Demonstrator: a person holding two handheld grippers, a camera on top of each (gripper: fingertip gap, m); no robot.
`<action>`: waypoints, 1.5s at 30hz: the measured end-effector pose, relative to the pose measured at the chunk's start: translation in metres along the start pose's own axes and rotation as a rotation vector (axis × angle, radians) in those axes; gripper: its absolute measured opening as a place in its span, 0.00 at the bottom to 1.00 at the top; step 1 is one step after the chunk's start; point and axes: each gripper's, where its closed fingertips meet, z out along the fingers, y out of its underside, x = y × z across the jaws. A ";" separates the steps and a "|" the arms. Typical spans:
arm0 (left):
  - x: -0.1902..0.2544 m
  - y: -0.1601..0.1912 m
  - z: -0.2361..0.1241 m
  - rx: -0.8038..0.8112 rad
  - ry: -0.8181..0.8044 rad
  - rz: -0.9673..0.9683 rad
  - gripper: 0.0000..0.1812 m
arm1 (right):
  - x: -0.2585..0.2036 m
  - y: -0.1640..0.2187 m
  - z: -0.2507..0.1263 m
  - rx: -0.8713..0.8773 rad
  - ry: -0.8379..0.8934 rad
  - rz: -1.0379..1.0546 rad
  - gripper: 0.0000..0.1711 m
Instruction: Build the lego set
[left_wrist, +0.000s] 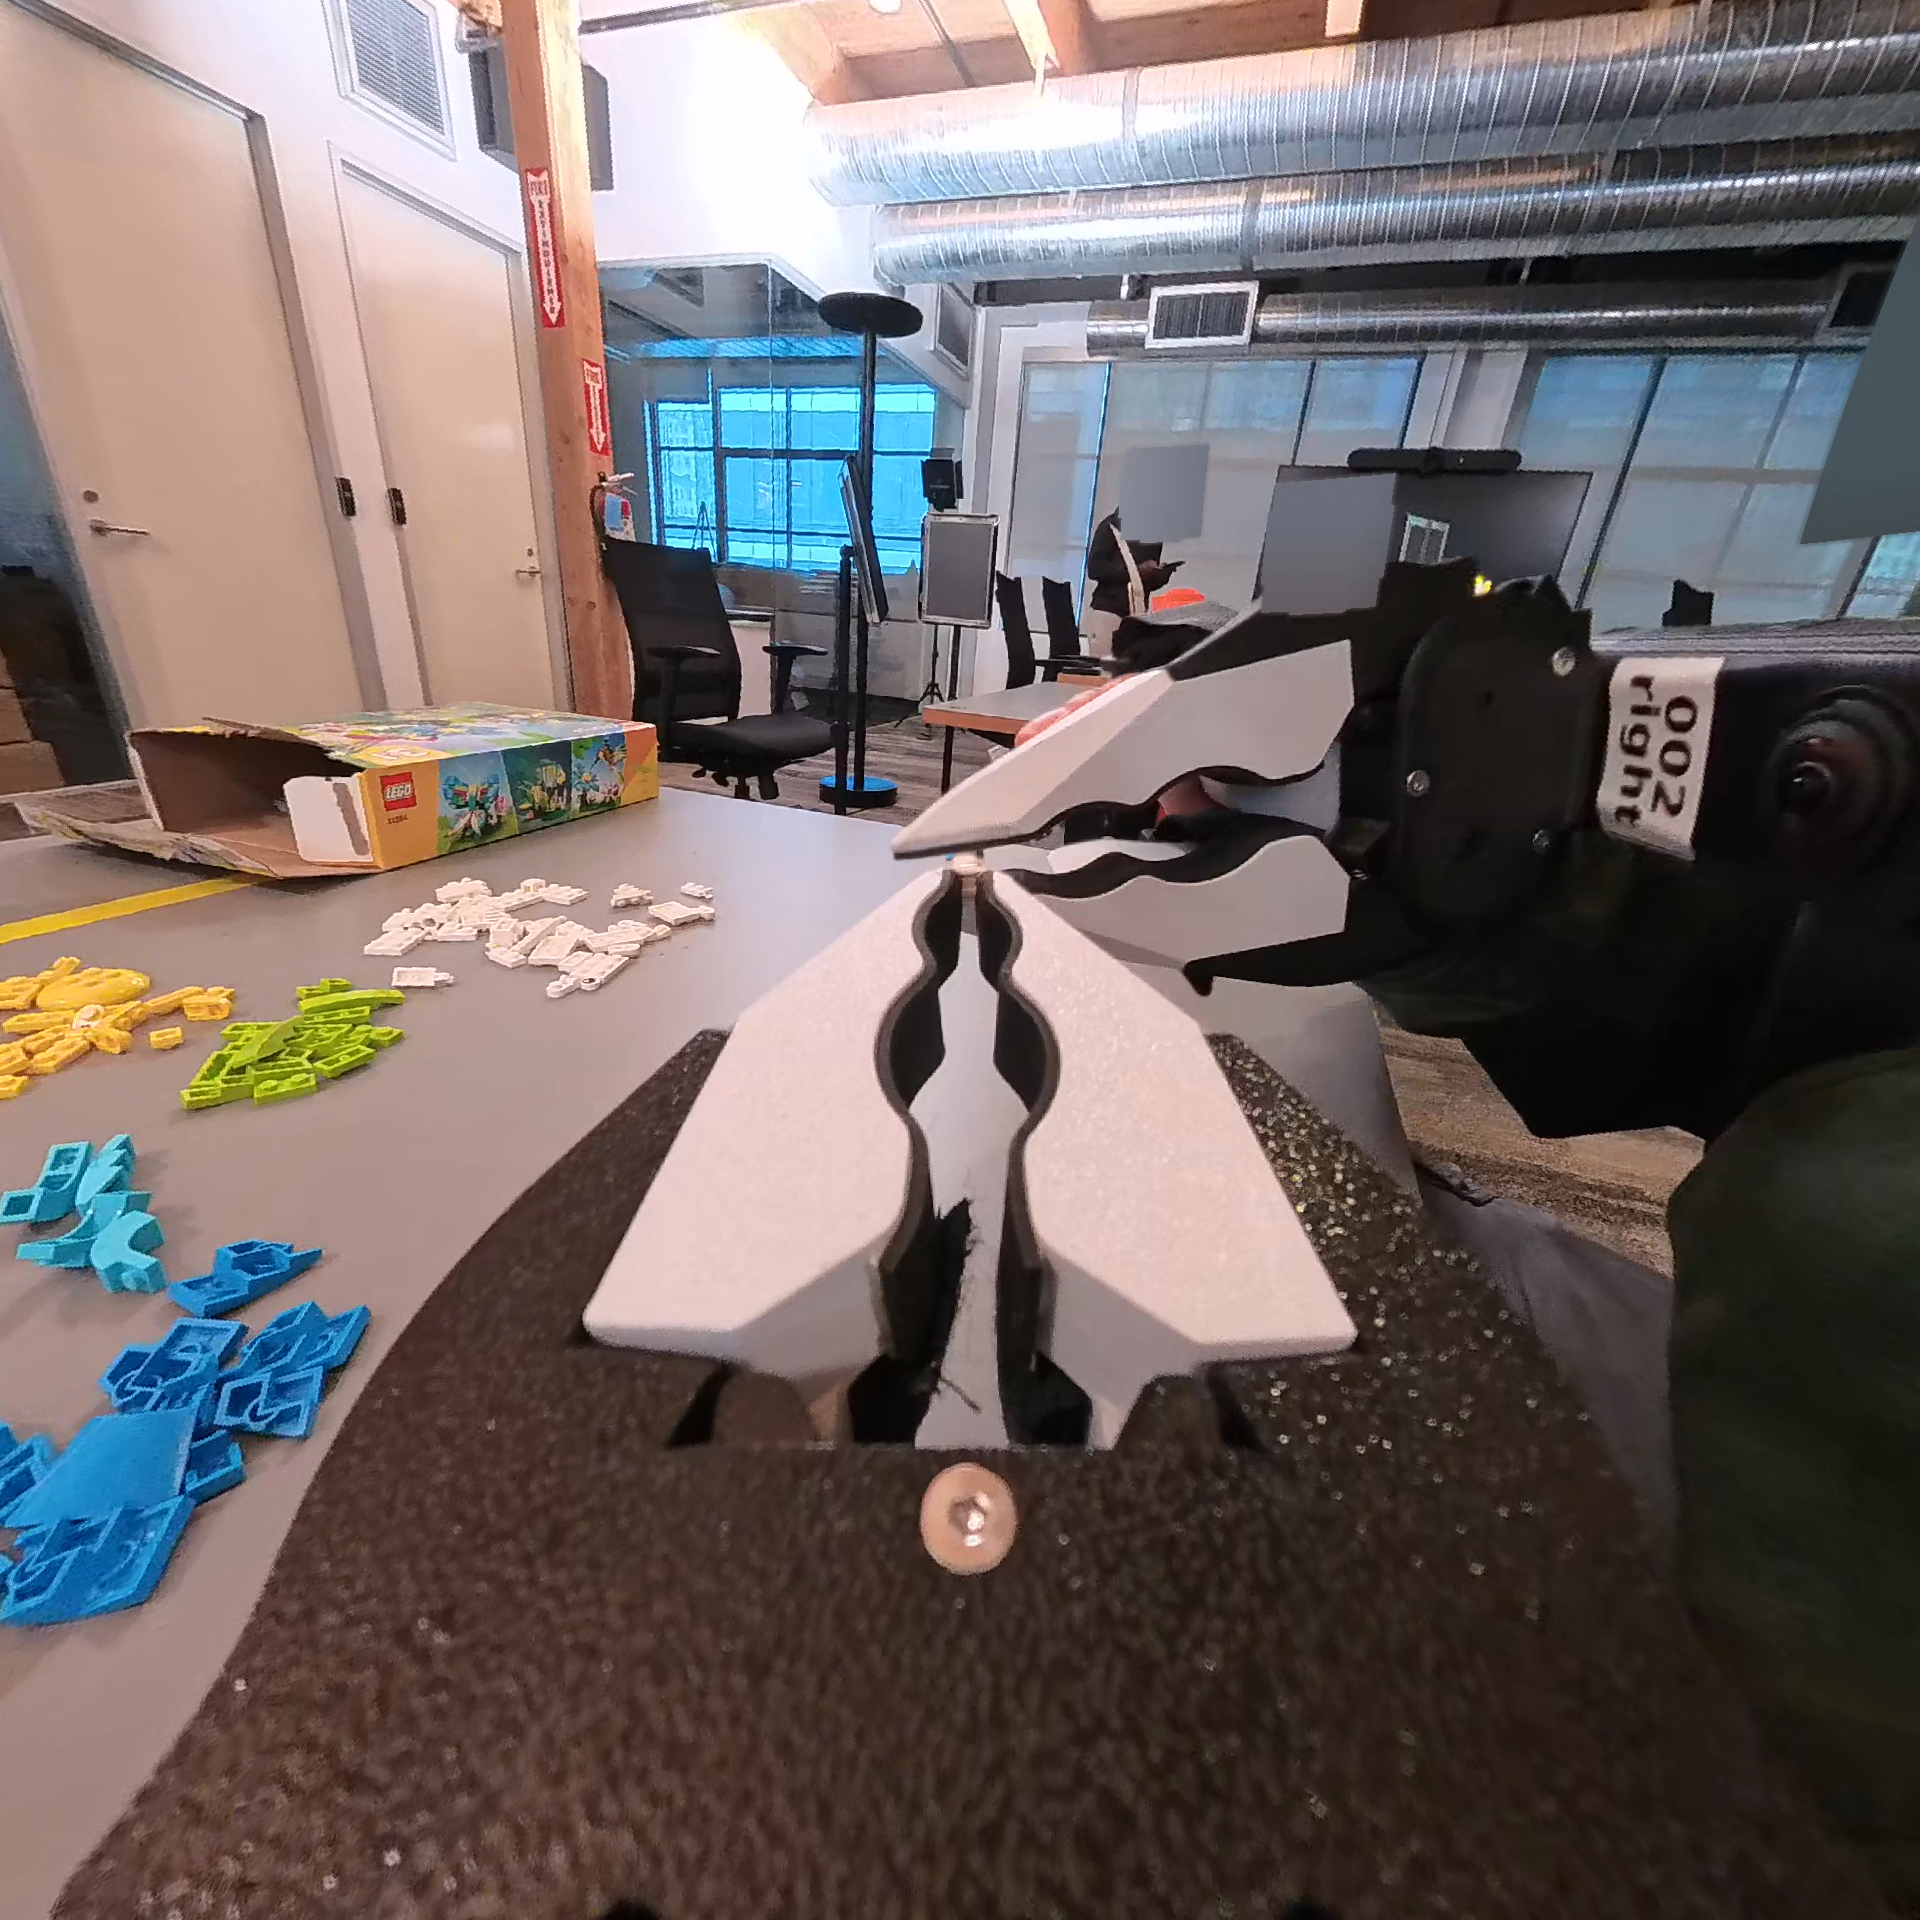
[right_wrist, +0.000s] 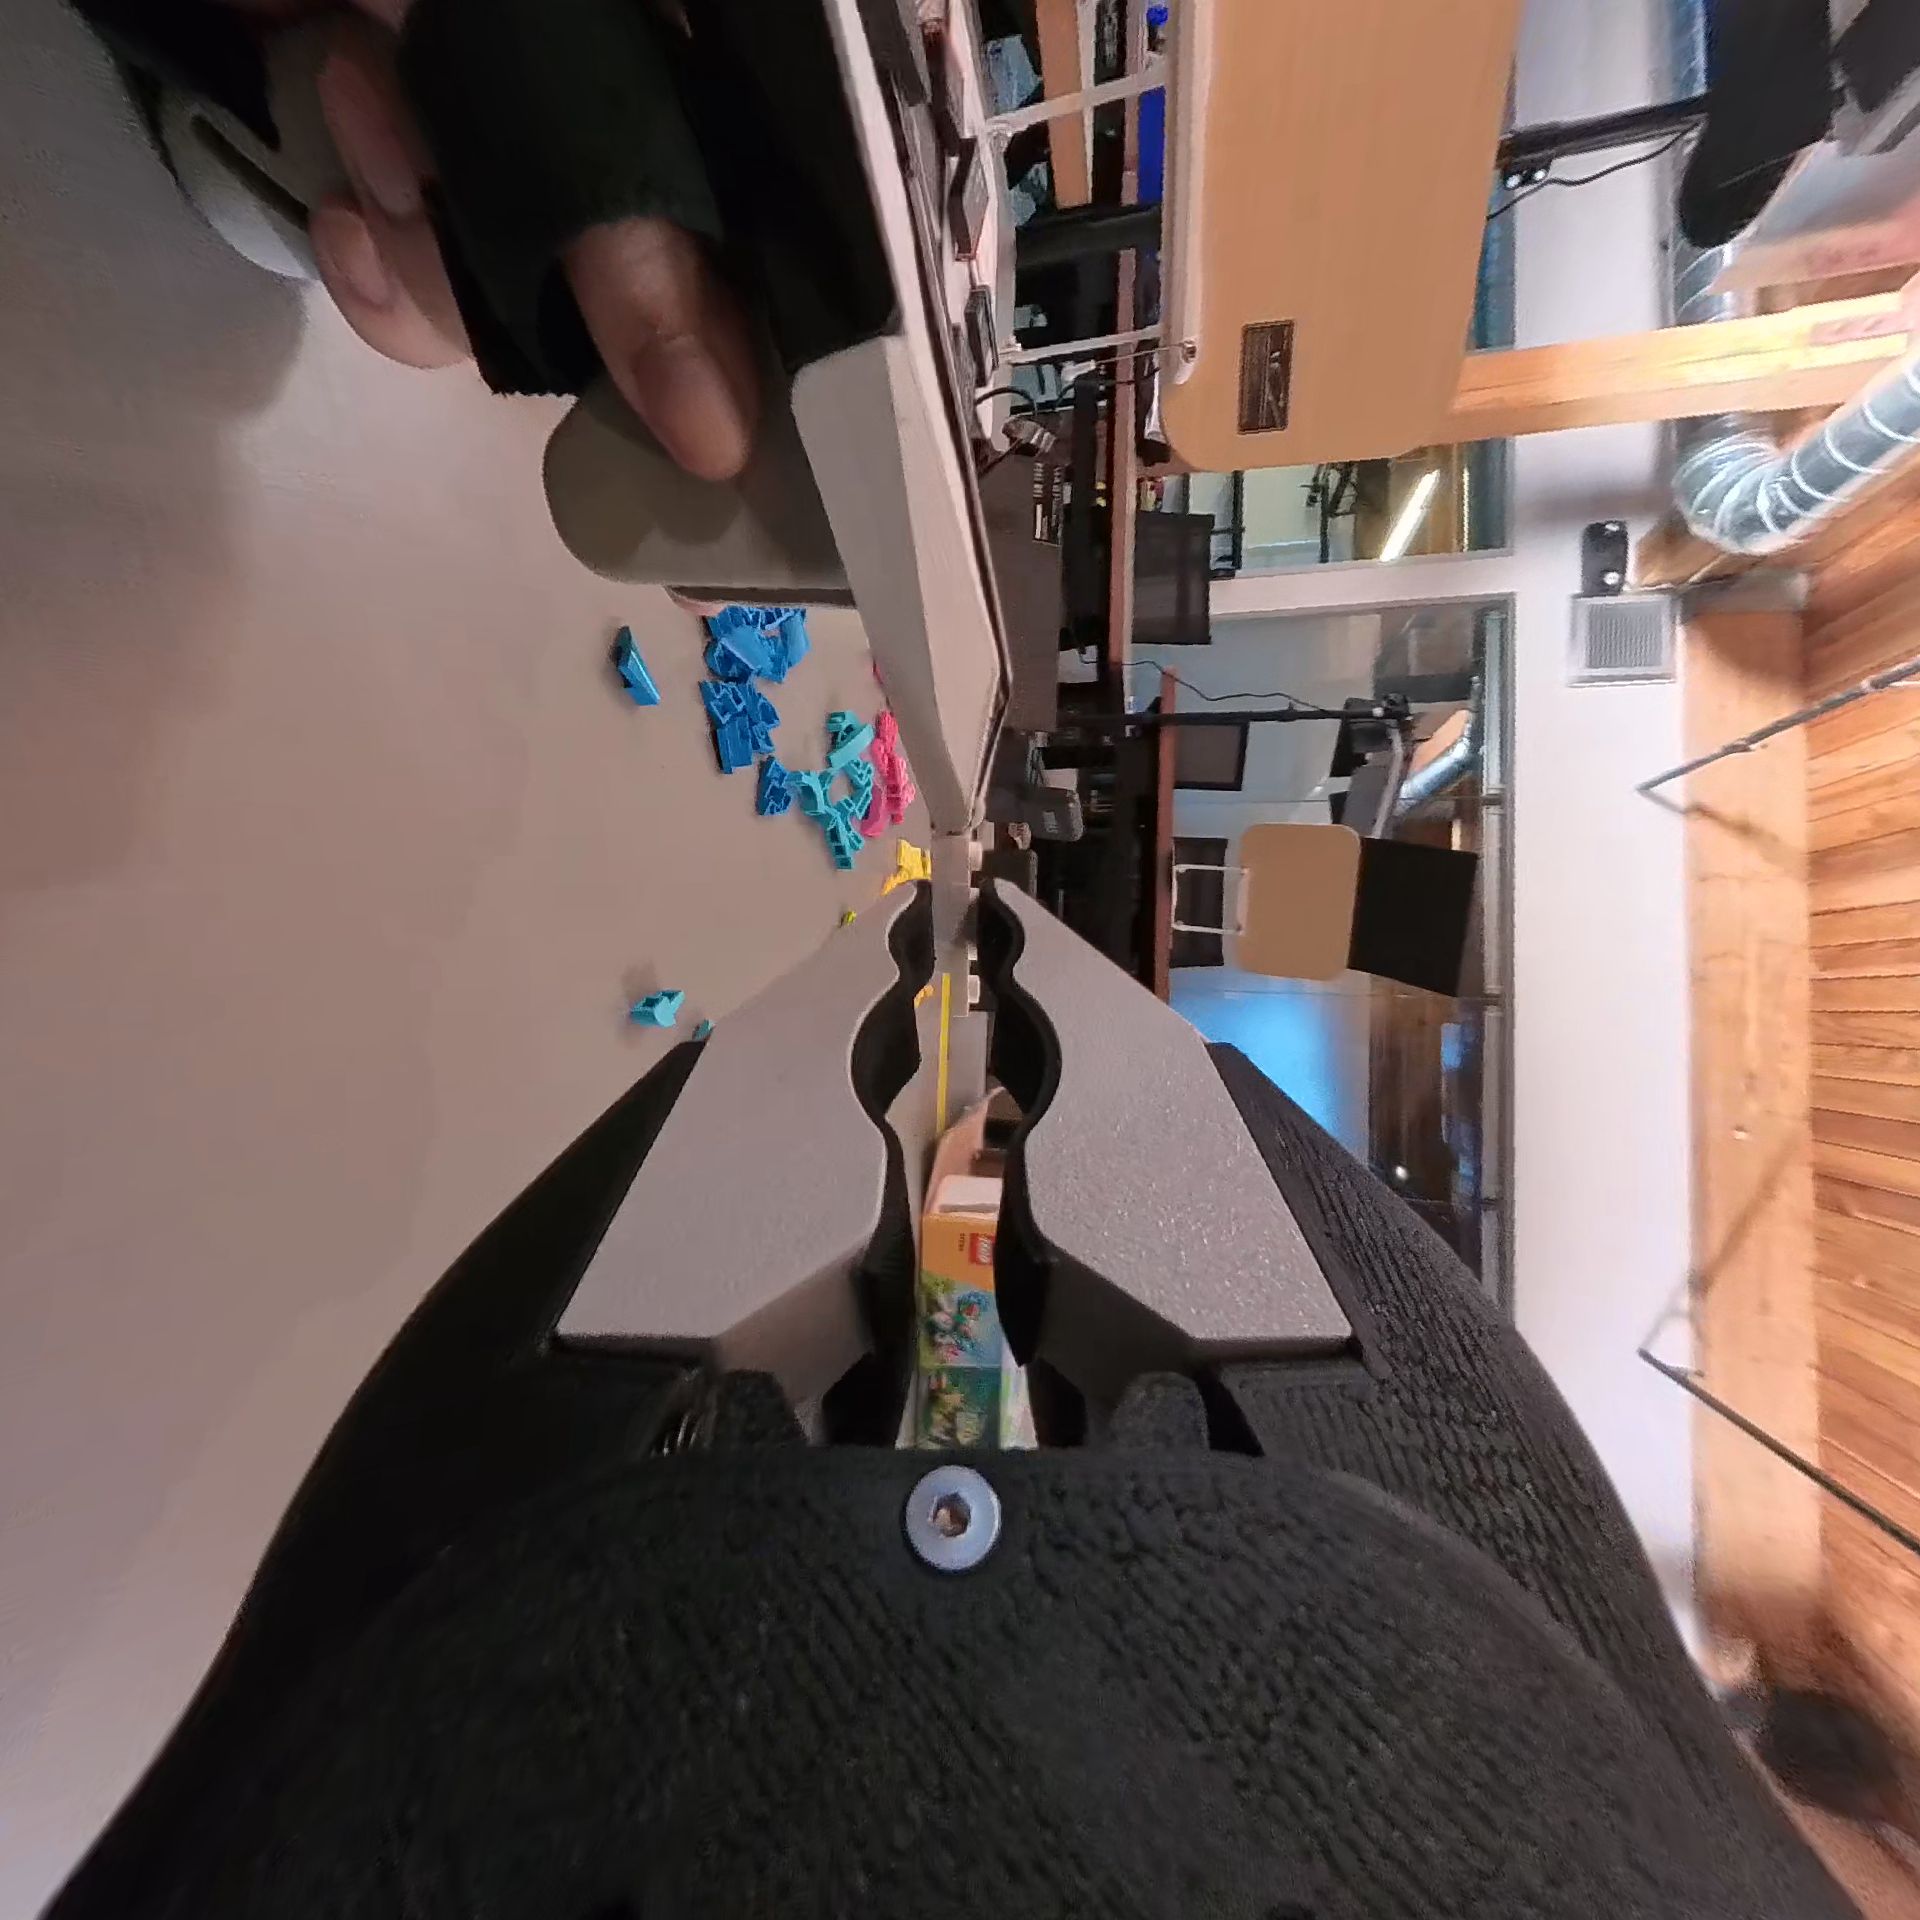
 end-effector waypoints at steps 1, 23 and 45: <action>0.000 0.000 0.000 -0.002 0.000 -0.001 0.00 | 0.000 0.000 0.000 -0.006 0.002 -0.013 0.03; -0.002 0.003 0.001 -0.024 -0.009 -0.010 0.00 | -0.001 -0.007 0.001 0.040 0.058 -0.092 0.03; 0.002 0.004 0.001 -0.032 0.019 -0.010 0.00 | 0.000 -0.003 -0.001 0.072 0.103 -0.128 0.07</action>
